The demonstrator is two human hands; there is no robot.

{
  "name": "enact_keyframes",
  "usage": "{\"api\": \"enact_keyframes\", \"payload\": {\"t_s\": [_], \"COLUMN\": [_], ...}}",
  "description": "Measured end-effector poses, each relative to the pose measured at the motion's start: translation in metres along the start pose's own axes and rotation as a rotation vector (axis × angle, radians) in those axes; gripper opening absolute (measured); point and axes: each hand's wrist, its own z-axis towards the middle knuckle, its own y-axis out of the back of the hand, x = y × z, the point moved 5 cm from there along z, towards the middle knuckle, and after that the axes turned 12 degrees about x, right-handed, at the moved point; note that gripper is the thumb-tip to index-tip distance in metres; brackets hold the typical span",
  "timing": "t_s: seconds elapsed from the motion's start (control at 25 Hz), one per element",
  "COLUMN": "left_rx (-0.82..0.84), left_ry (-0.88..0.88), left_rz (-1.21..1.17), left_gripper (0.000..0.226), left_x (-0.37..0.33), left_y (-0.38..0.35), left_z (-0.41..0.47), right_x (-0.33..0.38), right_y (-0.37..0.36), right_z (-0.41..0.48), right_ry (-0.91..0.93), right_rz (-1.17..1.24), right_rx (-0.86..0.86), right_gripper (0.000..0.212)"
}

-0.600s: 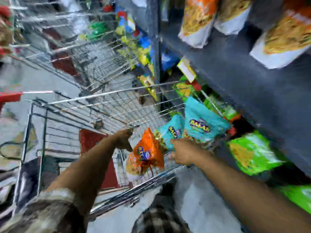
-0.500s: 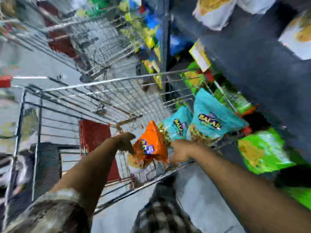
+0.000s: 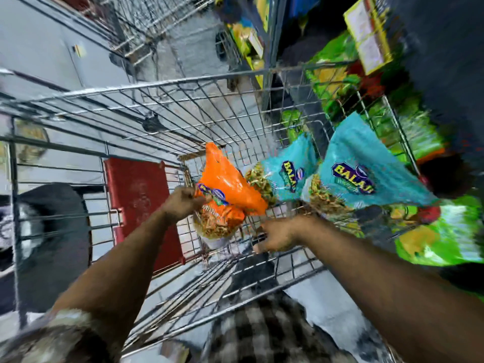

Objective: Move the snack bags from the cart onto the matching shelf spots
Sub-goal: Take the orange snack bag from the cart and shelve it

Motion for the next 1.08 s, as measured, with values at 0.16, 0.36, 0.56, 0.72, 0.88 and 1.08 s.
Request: {"api": "enact_keyframes", "payload": {"t_s": [0.16,0.36,0.56,0.72,0.88,1.08], "left_rx": [-0.028,-0.105,-0.091,0.077,0.243,0.224], "left_ry": [-0.17,-0.464,-0.756,-0.911,-0.957,-1.073], "left_rz": [-0.172,-0.189,-0.153,-0.071,-0.011,0.14], "left_gripper": [0.035,0.021,0.021,0.029,0.055,0.057], "left_x": [-0.063,-0.195,-0.322,-0.385,-0.411,-0.435], "left_y": [-0.001,-0.033,-0.086,-0.157,-0.232,-0.289], "left_z": [-0.036,-0.105,-0.175,-0.197,-0.182,-0.171], "right_x": [0.001,-0.02,-0.041,-0.078,-0.125,-0.162], "right_y": [0.015,0.024,0.0,-0.053,-0.11,-0.141], "right_z": [-0.037,-0.136,-0.254,-0.314,-0.334,-0.341], "right_ry": [0.212,0.427,0.655,0.693,0.624,0.542], "right_rz": [0.441,0.782,0.822,0.893,1.038,1.089], "right_rx": [-0.351,-1.034,-1.435,-1.672,-1.861,-2.002], "right_gripper": [0.06,0.04,0.028,0.027,0.021,0.023]}}
